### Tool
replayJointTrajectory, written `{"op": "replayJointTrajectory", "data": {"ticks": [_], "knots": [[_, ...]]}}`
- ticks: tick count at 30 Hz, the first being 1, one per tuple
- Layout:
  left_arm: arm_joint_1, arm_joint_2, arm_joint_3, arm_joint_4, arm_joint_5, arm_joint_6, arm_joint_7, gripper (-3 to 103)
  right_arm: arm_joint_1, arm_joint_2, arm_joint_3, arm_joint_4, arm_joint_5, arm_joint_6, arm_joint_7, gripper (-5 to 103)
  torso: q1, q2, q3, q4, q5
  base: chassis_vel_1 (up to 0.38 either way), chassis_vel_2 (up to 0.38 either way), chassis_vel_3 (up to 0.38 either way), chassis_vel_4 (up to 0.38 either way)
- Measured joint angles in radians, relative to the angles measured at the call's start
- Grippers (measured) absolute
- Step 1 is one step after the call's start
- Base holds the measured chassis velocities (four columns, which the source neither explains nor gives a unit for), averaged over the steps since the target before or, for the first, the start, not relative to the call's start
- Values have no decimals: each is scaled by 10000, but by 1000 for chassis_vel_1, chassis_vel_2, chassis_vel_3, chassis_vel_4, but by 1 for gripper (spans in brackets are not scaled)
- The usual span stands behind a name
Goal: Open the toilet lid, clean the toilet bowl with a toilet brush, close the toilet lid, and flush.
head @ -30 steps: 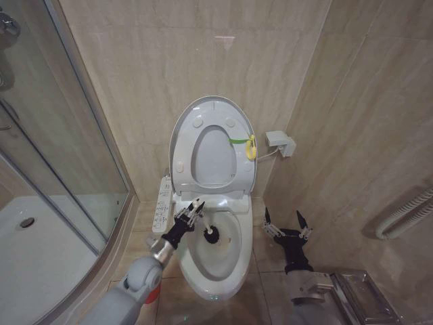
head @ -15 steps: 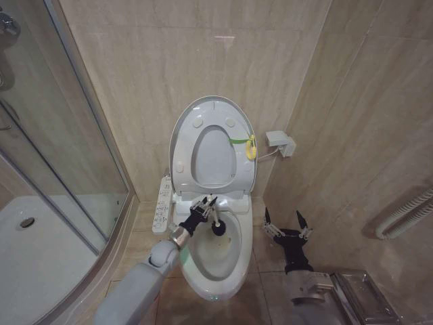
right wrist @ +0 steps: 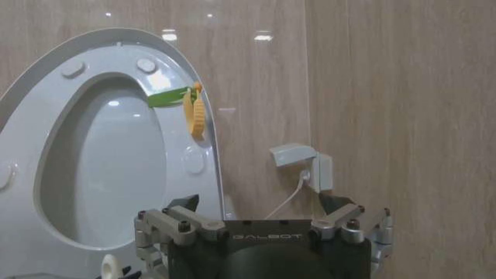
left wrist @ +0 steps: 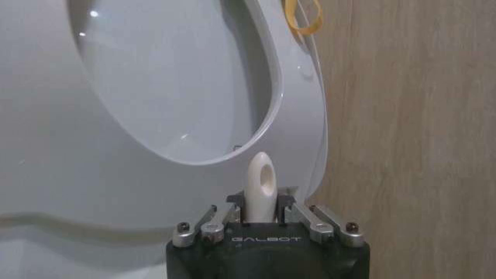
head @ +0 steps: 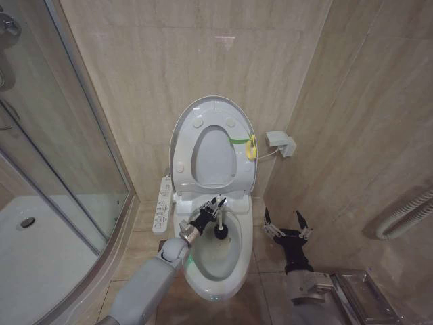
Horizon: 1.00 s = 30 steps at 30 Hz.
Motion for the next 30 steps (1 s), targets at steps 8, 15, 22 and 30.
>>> {"op": "replayJointTrajectory", "data": {"ticks": [8, 15, 22, 30], "knots": [[-90, -201, 169, -184, 98, 170, -174, 26, 0, 0, 0, 0, -1, 0, 0, 100, 0, 0, 0, -2, -1, 0, 0, 0, 0], [54, -465, 297, -46, 192, 74, -228, 26, 0, 0, 0, 0, 0, 0, 0, 100, 0, 0, 0, 0, 0, 0, 0, 0, 0], [125, -609, 274, 491, 554, -186, -157, 26, 0, 0, 0, 0, 0, 0, 0, 100, 0, 1, -1, -1, -3, 0, 0, 0, 0], [-41, -474, -124, 1343, 869, -412, 23, 26, 0, 0, 0, 0, 0, 0, 0, 100, 0, 0, 0, 0, -2, 0, 0, 0, 0]]}}
